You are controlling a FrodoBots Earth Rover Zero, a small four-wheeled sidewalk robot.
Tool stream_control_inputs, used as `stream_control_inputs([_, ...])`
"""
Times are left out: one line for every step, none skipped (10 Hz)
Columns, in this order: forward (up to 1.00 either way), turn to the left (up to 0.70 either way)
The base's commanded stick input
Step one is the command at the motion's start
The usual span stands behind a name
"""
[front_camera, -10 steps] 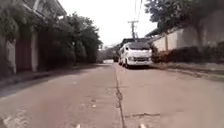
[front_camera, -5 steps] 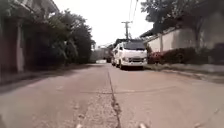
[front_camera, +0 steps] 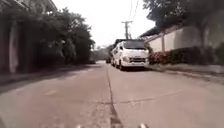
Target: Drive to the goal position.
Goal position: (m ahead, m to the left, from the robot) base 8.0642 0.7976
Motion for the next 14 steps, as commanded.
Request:
stream_control_inputs([0.85,0.00])
stream_control_inputs([0.85,0.00])
stream_control_inputs([0.85,0.00])
stream_control_inputs([0.85,0.00])
stream_control_inputs([0.85,0.00])
stream_control_inputs([0.85,0.00])
stream_control_inputs([0.85,0.00])
stream_control_inputs([0.85,0.00])
stream_control_inputs([0.85,0.00])
stream_control_inputs([0.85,0.00])
stream_control_inputs([0.85,0.00])
stream_control_inputs([0.85,0.00])
stream_control_inputs([0.85,0.00])
stream_control_inputs([0.85,0.00])
